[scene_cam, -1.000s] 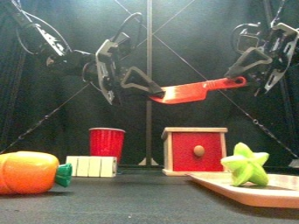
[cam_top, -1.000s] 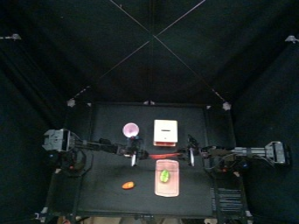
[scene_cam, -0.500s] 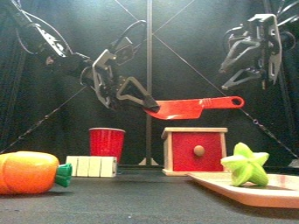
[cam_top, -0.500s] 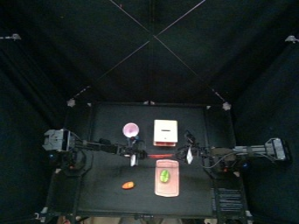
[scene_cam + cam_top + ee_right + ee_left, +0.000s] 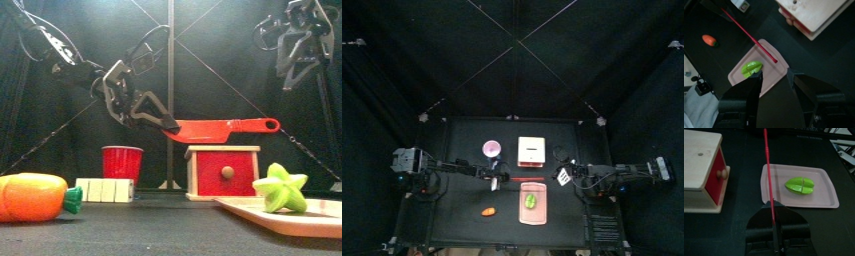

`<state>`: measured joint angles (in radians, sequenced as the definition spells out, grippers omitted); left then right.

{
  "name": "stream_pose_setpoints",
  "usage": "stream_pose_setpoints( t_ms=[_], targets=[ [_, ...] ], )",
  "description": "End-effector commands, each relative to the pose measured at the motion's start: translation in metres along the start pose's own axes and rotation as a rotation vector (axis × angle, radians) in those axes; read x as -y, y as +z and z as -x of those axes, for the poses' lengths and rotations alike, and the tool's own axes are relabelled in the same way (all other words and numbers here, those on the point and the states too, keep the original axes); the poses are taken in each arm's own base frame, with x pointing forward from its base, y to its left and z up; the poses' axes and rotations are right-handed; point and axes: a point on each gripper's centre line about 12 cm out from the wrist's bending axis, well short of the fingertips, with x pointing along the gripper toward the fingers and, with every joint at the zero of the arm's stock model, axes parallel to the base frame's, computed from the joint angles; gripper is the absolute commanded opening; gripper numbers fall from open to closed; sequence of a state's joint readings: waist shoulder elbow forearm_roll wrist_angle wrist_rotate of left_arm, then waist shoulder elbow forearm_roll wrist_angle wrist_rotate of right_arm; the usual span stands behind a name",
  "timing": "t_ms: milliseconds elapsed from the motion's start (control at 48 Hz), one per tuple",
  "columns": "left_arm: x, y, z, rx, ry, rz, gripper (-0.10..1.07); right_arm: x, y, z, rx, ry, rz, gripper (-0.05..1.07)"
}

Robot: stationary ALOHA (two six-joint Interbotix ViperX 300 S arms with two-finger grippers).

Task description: Reorient grip

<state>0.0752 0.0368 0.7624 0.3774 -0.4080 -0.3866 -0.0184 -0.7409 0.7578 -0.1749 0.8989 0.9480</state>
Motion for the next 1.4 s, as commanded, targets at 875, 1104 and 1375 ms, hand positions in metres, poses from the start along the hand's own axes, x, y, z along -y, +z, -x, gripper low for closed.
stream_pose_setpoints(
  t_ms=[875, 1104, 1375],
  targets=[
    [0.009, 0.017, -0.007, 0.042, -0.037, -0.054, 0.22, -0.002, -0.007, -0.046, 0.090, 0.257, 0.404, 0.79],
    [0.010, 0.018, -0.008, 0.046, -0.040, -0.055, 0.22, -0.010, -0.021, -0.056, 0.136, 0.281, 0.533, 0.79],
    [0.011, 0.018, -0.009, 0.048, -0.043, -0.056, 0.22, -0.018, -0.032, -0.066, 0.135, 0.287, 0.636, 0.79]
  ],
)
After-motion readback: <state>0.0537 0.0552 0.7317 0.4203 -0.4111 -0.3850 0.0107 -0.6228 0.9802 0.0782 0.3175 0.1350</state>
